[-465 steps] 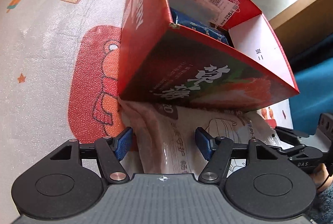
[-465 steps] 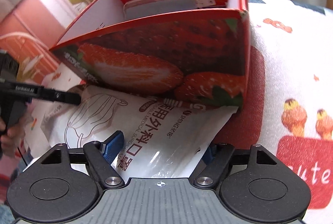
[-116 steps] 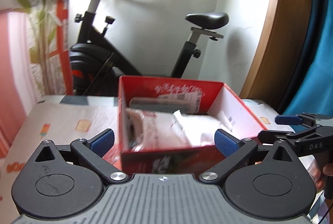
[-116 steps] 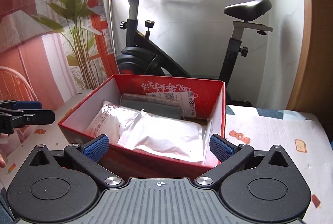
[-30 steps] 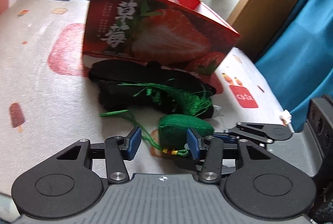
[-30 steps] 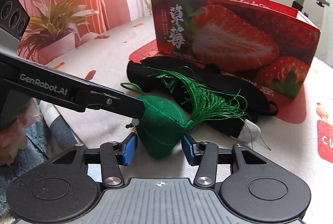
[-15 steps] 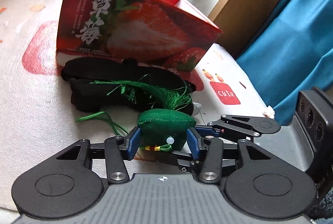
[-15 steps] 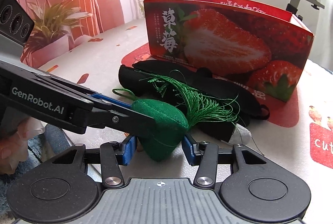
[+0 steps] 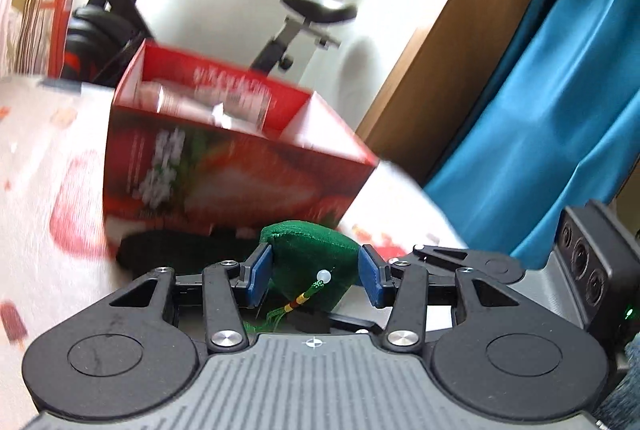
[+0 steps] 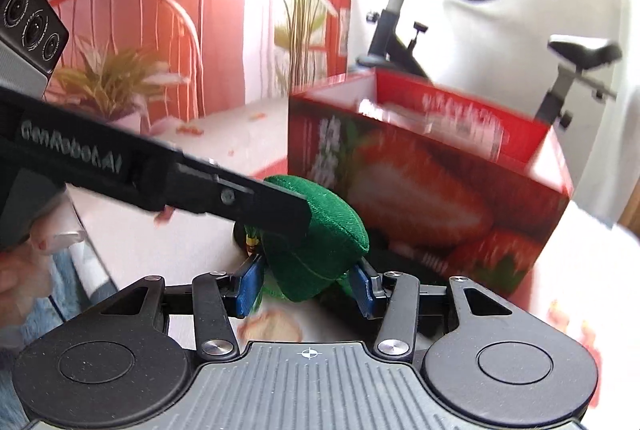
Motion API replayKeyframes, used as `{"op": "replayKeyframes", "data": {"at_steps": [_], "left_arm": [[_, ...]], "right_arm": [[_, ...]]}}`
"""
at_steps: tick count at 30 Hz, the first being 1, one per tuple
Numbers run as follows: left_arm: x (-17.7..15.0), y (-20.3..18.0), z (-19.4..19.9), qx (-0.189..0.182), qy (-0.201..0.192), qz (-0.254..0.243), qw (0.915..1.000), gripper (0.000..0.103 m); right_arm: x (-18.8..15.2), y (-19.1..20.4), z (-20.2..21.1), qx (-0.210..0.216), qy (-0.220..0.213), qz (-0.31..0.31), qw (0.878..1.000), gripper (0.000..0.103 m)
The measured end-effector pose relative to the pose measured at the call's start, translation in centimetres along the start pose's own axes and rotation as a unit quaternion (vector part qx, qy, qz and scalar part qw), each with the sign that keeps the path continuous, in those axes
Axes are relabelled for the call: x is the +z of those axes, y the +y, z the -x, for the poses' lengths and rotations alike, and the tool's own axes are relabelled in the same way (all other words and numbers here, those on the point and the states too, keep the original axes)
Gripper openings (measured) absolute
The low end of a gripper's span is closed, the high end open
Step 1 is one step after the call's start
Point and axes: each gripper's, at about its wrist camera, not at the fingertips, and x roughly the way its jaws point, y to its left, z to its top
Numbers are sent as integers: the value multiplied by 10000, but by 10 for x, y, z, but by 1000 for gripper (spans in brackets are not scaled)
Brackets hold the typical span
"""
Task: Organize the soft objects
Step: 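Lift the green sachet with both grippers toward the red box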
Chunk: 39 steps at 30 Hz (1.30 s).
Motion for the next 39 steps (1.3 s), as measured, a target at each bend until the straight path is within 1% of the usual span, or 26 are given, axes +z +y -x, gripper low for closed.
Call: {"op": "replayKeyframes", "data": {"at_steps": [5, 9, 11, 13, 18, 23, 26, 31, 35, 39], "left_arm": [[37, -12, 5, -47, -283, -127, 9995, 49], [72, -18, 2, -151, -445, -132, 9988, 49], [89, -21, -2, -177, -540, -222, 9981, 49], [103, -23, -10, -180, -608, -302, 9975, 49], [140, -23, -39, -367, -655, -126, 9971, 49], [176, -23, -67, -503, -728, -153, 9960, 49], [194, -16, -91, -526, -684, -47, 9963, 49], [210, 2, -135, -493, -531, 131, 9973, 49], [210, 20, -172, -448, -277, 303, 9981, 49], [205, 35, -203, -364, -26, 343, 9987, 49]], "right_arm": [[39, -12, 12, -130, -300, 328, 9989, 44], [75, -31, 18, -209, -547, 360, 9976, 44], [93, -41, 19, -249, -641, 428, 9967, 44], [109, -53, 18, -303, -721, 509, 9956, 44], [144, -82, 15, -529, -841, 643, 9930, 44], [171, -116, -2, -717, -877, 739, 9908, 44], [181, -137, -21, -762, -830, 790, 9905, 44], [188, -165, -57, -812, -690, 889, 9903, 44], [185, -183, -89, -818, -477, 868, 9917, 44], [174, -194, -118, -815, -212, 843, 9929, 44]]}}
